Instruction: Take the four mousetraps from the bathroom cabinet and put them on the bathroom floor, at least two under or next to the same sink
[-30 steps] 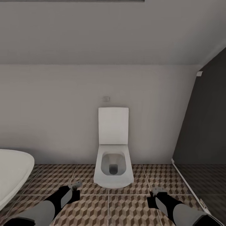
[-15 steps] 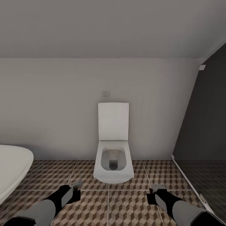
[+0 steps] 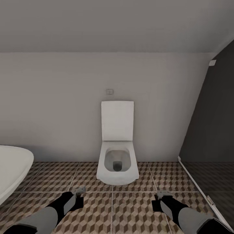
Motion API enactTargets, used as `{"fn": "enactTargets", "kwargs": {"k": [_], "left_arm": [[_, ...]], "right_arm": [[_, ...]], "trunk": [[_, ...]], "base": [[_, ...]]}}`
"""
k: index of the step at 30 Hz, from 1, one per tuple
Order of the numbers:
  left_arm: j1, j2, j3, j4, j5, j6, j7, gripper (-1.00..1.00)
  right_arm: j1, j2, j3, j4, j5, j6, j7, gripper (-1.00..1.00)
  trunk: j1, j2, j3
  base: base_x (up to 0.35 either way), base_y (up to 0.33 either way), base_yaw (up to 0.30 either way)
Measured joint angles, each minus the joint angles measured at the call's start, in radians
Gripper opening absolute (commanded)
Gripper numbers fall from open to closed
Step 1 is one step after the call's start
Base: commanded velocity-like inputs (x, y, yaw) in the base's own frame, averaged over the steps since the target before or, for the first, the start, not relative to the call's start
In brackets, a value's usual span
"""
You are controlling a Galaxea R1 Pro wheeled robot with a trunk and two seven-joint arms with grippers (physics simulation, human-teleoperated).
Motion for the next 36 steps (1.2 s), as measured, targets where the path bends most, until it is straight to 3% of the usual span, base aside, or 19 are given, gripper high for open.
{"fn": "enactTargets", "kwargs": {"k": [12,18,21,26,36], "left_arm": [[-0.002,0.001,0.001,-0.008,0.000,0.017,-0.001,-1.00],[-0.099,-0.002,0.002,-0.005,0.002,0.100,-0.001,-1.00],[-0.125,-0.020,0.003,-0.005,0.004,0.115,-0.004,-1.00],[-0.173,-0.032,0.002,-0.004,0.002,0.117,-0.003,-1.00],[-0.188,-0.032,0.002,-0.006,0.001,0.113,-0.003,-1.00]], "right_arm": [[-0.021,0.000,0.000,-0.001,0.000,0.032,-0.001,-1.00],[-0.097,0.000,0.001,-0.001,0.000,0.136,-0.004,-1.00],[-0.146,0.000,0.002,0.000,0.001,0.154,-0.007,-1.00],[-0.161,0.001,0.001,0.000,0.001,0.157,-0.008,-1.00],[-0.187,0.001,0.001,-0.001,0.001,0.154,-0.008,-1.00]], "trunk": [[0.046,-0.084,-0.057],[0.069,-0.126,-0.085],[0.080,-0.147,-0.099],[0.100,-0.182,-0.123],[0.138,-0.252,-0.170]], "base": [[0.000,0.000,0.000],[0.000,0.000,0.000],[0.000,0.000,0.000],[0.000,0.000,0.000],[0.000,0.000,0.000]]}}
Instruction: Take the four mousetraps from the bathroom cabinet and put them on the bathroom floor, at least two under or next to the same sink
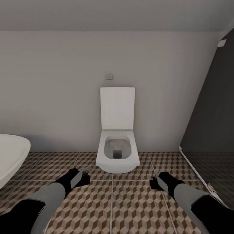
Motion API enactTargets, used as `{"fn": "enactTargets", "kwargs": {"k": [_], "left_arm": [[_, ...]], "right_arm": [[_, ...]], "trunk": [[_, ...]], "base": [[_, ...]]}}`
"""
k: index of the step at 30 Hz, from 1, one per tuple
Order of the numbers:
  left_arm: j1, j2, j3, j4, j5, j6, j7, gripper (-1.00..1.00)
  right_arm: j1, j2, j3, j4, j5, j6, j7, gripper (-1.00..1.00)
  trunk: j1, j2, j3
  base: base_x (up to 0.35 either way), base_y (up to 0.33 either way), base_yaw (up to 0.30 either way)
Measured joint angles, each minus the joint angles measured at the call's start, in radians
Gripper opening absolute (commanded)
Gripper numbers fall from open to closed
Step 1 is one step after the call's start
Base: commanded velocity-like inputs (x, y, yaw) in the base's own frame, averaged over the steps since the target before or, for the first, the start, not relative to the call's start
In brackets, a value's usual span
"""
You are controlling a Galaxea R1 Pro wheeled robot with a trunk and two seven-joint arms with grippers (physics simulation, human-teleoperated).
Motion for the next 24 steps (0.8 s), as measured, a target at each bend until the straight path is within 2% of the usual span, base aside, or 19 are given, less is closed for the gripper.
{"fn": "enactTargets", "kwargs": {"k": [11,13,14,17,20,24], "left_arm": [[-0.022,0.015,0.001,0.002,-0.001,-0.006,0.000,-1.00],[-0.023,0.031,0.002,0.002,-0.001,-0.007,0.000,-1.00],[-0.023,0.049,0.002,0.002,-0.004,-0.007,0.001,-1.00],[-0.023,0.063,0.003,0.002,0.000,-0.012,0.001,-1.00],[-0.024,0.068,0.003,0.003,0.000,-0.040,0.001,-1.00],[-0.023,0.069,0.003,0.004,0.001,-0.092,0.001,-1.00]], "right_arm": [[-0.018,0.000,0.000,0.000,0.001,0.001,0.000,-1.00],[-0.019,0.000,0.000,0.000,0.001,0.000,0.000,-1.00],[-0.019,0.001,0.001,0.000,0.001,-0.002,0.000,-1.00],[-0.019,0.002,0.001,0.000,0.001,-0.004,0.000,-1.00],[-0.019,0.003,0.001,0.000,0.001,-0.004,0.000,-1.00],[-0.019,0.003,0.002,0.000,0.001,-0.005,0.000,-1.00]], "trunk": [[0.042,-0.077,-0.052],[0.050,-0.091,-0.062],[0.054,-0.098,-0.066],[0.065,-0.119,-0.081],[0.077,-0.140,-0.095],[0.079,-0.141,-0.117]], "base": [[0.000,0.000,0.000],[0.000,0.000,0.000],[0.000,0.000,0.000],[0.000,0.000,0.000],[0.000,0.000,0.000],[0.000,0.000,0.000]]}}
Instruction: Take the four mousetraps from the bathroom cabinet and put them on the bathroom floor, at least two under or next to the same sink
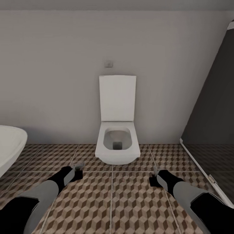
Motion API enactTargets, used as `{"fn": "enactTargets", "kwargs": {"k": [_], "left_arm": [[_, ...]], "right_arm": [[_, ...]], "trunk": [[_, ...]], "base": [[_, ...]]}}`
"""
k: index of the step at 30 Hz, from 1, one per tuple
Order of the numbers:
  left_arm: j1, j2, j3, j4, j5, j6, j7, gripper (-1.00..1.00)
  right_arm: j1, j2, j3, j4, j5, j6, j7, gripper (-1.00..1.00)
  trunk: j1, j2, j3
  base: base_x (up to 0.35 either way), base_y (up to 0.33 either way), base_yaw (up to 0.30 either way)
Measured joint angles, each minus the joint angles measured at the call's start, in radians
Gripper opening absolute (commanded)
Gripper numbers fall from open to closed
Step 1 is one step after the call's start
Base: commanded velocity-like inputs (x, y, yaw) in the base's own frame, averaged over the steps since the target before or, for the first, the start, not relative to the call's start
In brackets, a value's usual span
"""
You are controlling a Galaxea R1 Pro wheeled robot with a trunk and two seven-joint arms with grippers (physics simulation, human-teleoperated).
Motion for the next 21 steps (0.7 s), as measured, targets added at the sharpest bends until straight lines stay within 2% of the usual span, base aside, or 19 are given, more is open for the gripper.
{"fn": "enactTargets", "kwargs": {"k": [5,21], "left_arm": [[0.000,-0.001,-0.001,0.001,0.001,-0.023,0.000,-1.00],[0.000,-0.004,0.000,0.003,0.002,-0.025,-0.001,-1.00]], "right_arm": [[0.000,0.000,0.001,0.000,0.000,0.000,0.000,-1.00],[0.000,0.001,0.001,0.000,0.000,0.000,0.000,-1.00]], "trunk": [[0.002,-0.001,-0.027],[0.009,-0.005,-0.115]], "base": [[0.000,0.000,0.000],[0.000,0.000,0.000]]}}
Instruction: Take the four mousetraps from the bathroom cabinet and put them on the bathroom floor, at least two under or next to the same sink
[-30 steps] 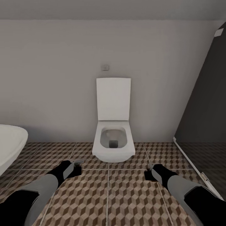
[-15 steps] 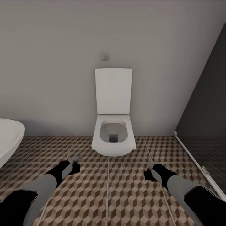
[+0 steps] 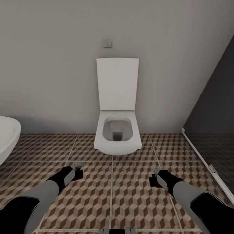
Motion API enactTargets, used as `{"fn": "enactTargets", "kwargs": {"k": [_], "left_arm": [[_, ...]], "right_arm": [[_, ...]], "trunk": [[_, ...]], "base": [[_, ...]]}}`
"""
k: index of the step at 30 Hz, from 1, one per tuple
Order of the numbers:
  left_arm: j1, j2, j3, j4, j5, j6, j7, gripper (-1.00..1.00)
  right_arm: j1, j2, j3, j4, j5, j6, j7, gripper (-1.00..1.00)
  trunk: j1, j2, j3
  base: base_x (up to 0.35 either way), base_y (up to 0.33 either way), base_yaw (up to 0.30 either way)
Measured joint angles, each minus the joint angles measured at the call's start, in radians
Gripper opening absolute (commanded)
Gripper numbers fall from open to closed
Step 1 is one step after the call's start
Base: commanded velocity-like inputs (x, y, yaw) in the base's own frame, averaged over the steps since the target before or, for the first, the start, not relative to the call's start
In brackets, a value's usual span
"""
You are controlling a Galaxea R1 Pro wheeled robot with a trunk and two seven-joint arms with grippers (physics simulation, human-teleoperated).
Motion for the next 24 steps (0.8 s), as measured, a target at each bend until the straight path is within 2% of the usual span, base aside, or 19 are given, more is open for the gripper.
{"fn": "enactTargets", "kwargs": {"k": [9,16,24], "left_arm": [[0.000,-0.005,0.000,0.011,0.001,-0.010,0.000,-1.00],[0.000,-0.005,0.000,0.026,0.001,-0.070,0.000,-1.00],[0.000,-0.005,0.000,0.038,0.002,-0.086,-0.001,-1.00]], "right_arm": [[0.000,0.000,0.003,0.000,0.001,-0.004,0.002,-1.00],[0.000,0.000,0.005,0.000,0.003,-0.015,0.007,-1.00],[0.000,0.002,0.007,0.003,0.004,-0.103,0.009,-1.00]], "trunk": [[0.004,-0.002,-0.044],[0.004,-0.002,-0.045],[0.003,-0.002,-0.045]], "base": [[0.000,0.000,0.000],[0.023,0.000,0.000],[0.260,0.000,0.000]]}}
